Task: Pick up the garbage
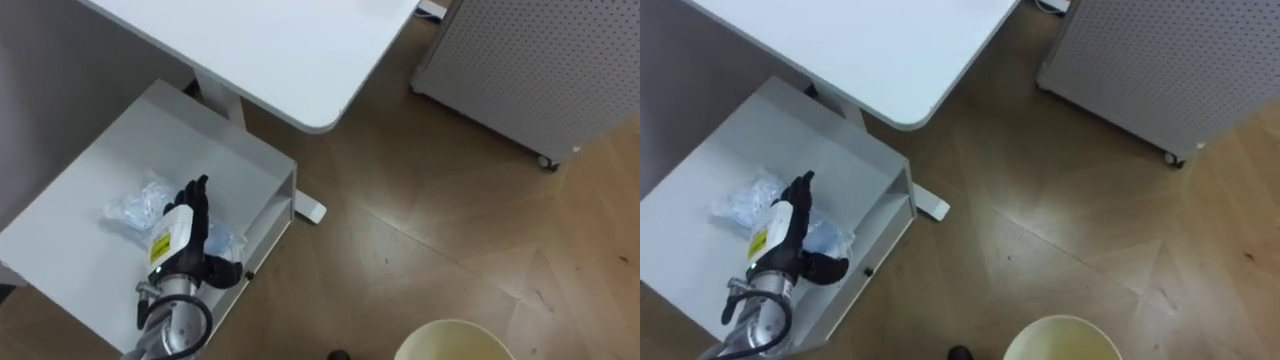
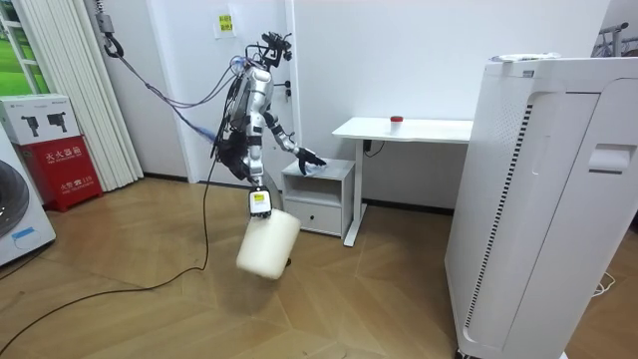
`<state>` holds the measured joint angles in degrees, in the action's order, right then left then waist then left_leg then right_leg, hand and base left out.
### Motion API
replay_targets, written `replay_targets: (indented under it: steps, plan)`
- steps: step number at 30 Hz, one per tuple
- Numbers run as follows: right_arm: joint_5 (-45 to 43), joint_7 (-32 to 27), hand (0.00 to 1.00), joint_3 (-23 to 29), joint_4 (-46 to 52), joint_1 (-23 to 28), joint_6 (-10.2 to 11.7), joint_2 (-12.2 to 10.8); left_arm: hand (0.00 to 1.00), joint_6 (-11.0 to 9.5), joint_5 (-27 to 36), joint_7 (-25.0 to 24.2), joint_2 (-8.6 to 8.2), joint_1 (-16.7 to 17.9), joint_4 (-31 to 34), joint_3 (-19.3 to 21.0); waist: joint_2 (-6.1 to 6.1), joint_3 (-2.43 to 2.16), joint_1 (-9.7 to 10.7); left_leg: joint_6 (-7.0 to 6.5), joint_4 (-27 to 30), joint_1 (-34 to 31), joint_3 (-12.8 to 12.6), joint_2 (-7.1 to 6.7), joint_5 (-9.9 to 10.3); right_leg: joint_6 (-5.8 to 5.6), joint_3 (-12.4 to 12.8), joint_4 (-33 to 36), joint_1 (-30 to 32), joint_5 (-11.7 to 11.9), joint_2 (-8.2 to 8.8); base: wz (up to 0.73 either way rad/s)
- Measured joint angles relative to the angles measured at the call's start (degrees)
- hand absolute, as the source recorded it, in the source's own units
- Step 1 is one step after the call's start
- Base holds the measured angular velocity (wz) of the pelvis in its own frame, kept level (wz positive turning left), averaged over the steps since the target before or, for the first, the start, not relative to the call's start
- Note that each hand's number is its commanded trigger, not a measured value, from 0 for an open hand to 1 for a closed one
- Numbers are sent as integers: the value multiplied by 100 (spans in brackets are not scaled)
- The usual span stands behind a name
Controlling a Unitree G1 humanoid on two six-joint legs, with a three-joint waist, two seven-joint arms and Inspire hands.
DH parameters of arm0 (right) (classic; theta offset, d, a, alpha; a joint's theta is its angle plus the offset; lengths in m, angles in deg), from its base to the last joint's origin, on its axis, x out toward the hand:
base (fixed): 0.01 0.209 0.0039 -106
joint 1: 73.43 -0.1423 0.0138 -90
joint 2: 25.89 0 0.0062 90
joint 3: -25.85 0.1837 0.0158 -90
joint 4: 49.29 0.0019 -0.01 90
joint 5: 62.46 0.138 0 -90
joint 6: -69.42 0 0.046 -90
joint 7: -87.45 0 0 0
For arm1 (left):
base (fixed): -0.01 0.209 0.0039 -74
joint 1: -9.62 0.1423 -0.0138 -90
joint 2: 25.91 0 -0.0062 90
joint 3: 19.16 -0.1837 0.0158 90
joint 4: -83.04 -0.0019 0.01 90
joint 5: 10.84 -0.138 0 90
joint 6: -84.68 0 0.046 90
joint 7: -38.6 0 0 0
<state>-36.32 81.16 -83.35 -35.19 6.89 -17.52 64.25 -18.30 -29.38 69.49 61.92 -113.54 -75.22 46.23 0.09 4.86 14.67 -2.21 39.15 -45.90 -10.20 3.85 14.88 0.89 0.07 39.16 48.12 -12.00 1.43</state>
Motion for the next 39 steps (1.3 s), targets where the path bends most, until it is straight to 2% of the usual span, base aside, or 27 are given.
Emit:
replay_targets:
  steps: [2, 6, 7, 8, 9, 11, 13, 19, 26, 29, 35, 38, 39]
  plan:
    - [-130, 9, 100, -71, 16, -3, -116, -9, 0, 83, -1, -154, 66, -19, -85, -162, -1, 0, 2, -13, 72, -50, -28, 54, 44, 2, 0, 35, 35, -2, -2, -6]
    - [-580, -11, 100, -207, 33, -56, -373, -13, 0, 334, -77, -419, 77, -146, -150, -320, -17, -2, -23, -20, 81, -40, -53, 61, 54, 1, -3, 67, 49, -6, 7, -3]
    - [-647, -12, 100, -210, 33, -56, -389, -13, 15, 382, -91, -451, 79, -160, -170, -330, -19, -3, -25, -20, 80, -35, -56, 53, 54, 0, -2, 69, 49, -6, 9, 0]
    - [-785, -23, 100, -212, 33, -54, -417, -14, 58, 426, -123, -489, 80, -184, -211, -356, -25, -7, -28, -21, 74, -25, -61, 46, 51, -2, -1, 70, 46, -4, 11, 0]
    - [-856, -56, 100, -213, 33, -55, -456, -23, 79, 445, -125, -509, 74, -202, -254, -371, -26, -8, -31, -22, 68, -4, -75, 39, 51, -2, -1, 82, 42, -4, 20, -4]
    - [-873, -97, 100, -217, 34, -68, -514, -37, 99, 526, -129, -512, 60, -204, -282, -368, -22, -9, -34, -21, 39, 53, -104, 37, 50, -1, 3, 94, 28, -5, 38, -9]
    - [-894, -123, 100, -215, 36, -70, -555, -38, 100, 595, -246, -496, 65, -209, -336, -328, -20, -10, -54, -19, 13, 114, -163, 36, 49, 1, 33, 97, 2, -6, 29, -9]
    - [-951, -261, 100, -376, 65, -160, -689, -50, 100, 817, -367, -490, 249, -438, -389, -251, -6, -21, -74, 3, -17, 169, -176, 40, 36, 18, 51, 100, -33, -1, 15, 0]
    - [-980, -365, 100, -487, 224, -160, -752, -63, 100, 974, -369, -483, 268, -423, -449, -262, 34, -47, -82, 5, -66, 212, -177, 36, 28, 20, 39, 48, -88, 2, 23, 0]
    - [-982, -377, 100, -524, 260, -168, -773, -72, 100, 1080, -396, -510, 245, -351, -492, -264, 79, -72, -80, 8, -116, 255, -177, 36, 25, 20, 37, 1, -130, 2, 28, 0]
    - [-979, -504, 100, -598, 311, -173, -788, -110, 100, 1094, -419, -508, 240, -254, -481, -289, 87, -78, -86, 6, -174, 268, -145, 27, 8, 22, -9, -70, -171, 7, 69, 2]
    - [-946, -565, 100, -596, 377, -182, -685, -111, 100, 1070, -383, -450, 231, -283, -460, -297, 83, -77, -82, 1, -244, 275, -126, 27, -28, 17, -28, -125, -180, 21, 90, 2]
    - [-886, -580, 100, -597, 414, -187, -628, -106, 100, 998, -329, -372, 232, -246, -442, -298, 81, -77, -95, 0, -244, 275, -127, 33, -28, 17, -37, -135, -192, 21, 89, 4]
